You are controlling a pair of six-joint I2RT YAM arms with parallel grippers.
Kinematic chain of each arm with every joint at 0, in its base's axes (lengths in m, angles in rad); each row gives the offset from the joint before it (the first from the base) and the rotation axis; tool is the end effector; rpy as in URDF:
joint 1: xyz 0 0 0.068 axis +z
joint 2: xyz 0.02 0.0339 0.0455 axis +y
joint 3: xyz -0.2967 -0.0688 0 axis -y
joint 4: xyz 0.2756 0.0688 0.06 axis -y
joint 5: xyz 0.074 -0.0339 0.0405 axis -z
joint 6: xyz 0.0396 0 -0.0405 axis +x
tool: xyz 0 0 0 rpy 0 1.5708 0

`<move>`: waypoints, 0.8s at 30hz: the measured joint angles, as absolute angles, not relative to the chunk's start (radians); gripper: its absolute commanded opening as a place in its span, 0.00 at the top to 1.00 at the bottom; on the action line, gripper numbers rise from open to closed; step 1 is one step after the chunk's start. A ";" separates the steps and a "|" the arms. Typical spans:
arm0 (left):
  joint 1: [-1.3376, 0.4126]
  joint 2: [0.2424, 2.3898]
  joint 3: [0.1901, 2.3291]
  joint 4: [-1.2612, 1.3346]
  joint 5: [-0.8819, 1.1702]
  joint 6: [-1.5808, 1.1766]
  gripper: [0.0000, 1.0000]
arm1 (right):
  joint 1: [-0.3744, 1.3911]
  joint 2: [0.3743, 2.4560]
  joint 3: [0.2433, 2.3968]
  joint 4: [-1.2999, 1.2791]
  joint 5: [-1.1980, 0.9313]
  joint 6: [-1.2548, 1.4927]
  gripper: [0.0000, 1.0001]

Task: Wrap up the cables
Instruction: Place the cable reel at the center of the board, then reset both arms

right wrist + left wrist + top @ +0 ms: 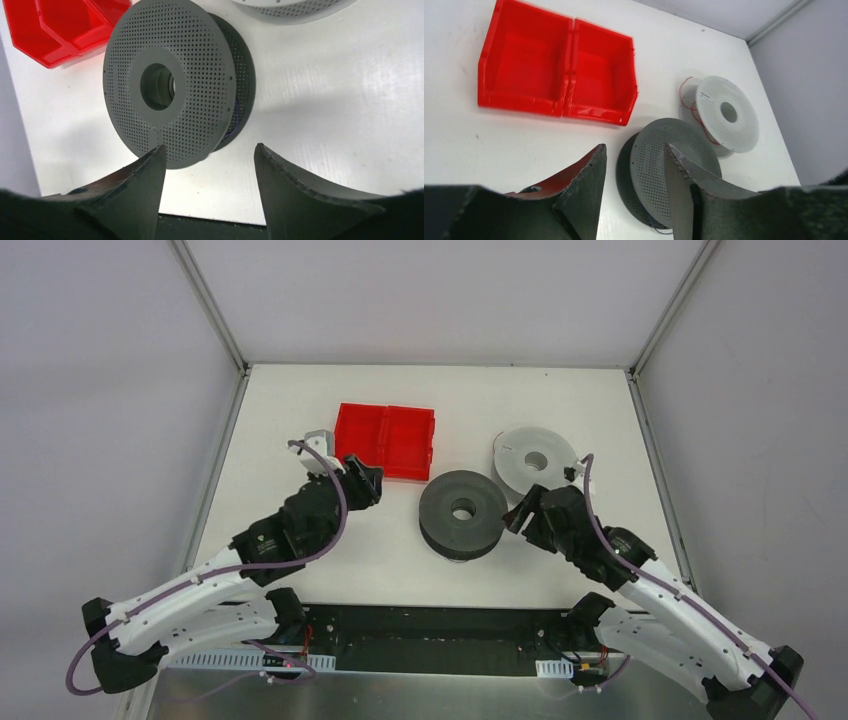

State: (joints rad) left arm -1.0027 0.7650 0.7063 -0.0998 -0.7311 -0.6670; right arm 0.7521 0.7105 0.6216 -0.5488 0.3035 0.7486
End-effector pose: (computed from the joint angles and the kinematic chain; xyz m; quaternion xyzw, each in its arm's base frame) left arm 0.1228 -0.1432 0.3464 -0.1100 0.7394 -0.2666 0.6084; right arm 0.1284 0.1039 0.2758 0.0665 0.8830 0.2044 0.4173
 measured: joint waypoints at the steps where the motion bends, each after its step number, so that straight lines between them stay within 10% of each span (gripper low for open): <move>1: -0.999 0.759 0.753 -0.126 -0.706 -0.620 0.47 | 0.752 0.714 0.653 -0.582 0.310 0.733 0.28; 8: -0.997 0.762 1.047 -0.381 -0.507 -0.416 0.02 | 0.752 0.675 0.845 -0.816 0.364 0.622 0.01; 24: -0.997 0.653 1.124 -0.623 -0.377 -0.333 0.01 | 0.752 0.418 1.015 -1.031 0.492 0.563 0.01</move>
